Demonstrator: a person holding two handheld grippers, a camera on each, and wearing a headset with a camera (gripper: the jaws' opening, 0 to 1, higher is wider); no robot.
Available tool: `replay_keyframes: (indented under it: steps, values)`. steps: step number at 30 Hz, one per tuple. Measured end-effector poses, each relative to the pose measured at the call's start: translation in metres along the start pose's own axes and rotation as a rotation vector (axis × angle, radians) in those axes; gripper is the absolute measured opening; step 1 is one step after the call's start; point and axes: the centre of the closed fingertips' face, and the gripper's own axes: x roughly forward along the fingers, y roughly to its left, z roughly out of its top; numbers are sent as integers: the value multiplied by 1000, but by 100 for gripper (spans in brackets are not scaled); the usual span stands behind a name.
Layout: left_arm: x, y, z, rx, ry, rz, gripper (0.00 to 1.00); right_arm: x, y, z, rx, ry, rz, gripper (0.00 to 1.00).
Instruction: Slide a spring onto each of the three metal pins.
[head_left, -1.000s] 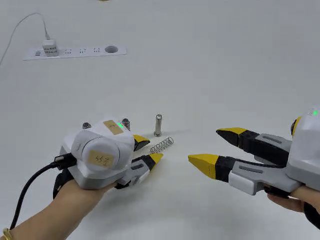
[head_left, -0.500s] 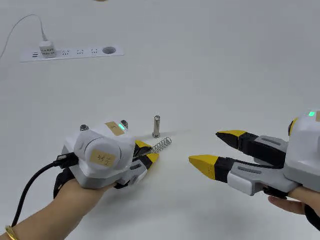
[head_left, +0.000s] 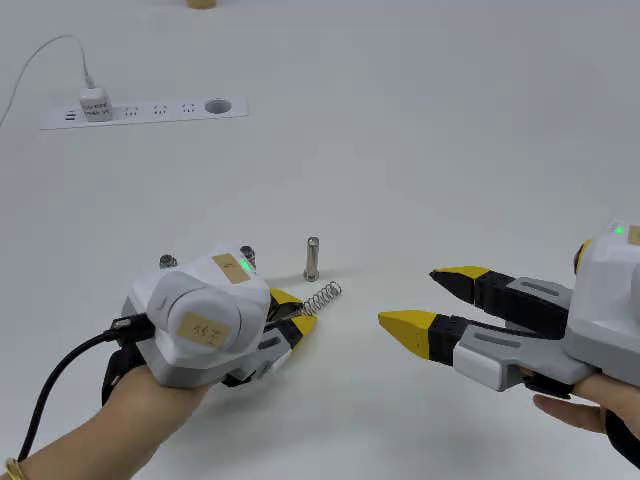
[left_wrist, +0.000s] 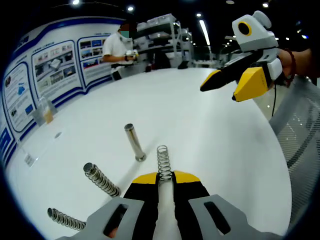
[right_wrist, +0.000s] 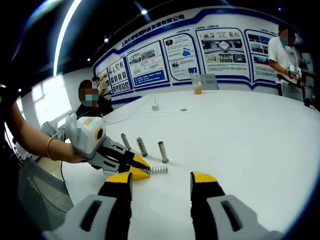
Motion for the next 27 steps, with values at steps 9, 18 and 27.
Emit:
replay_keyframes:
  steps: [9,18,27]
  values:
    - [-15,-3,11,5,-36,9,10,1,1,9,55,-17,6,47]
    - [-32,-5,28,4,-91,30,10,4,4,21,153,-49,28,46]
    - [-52,-10,48,1,-166,43,10,12,15,32,214,-54,73,45]
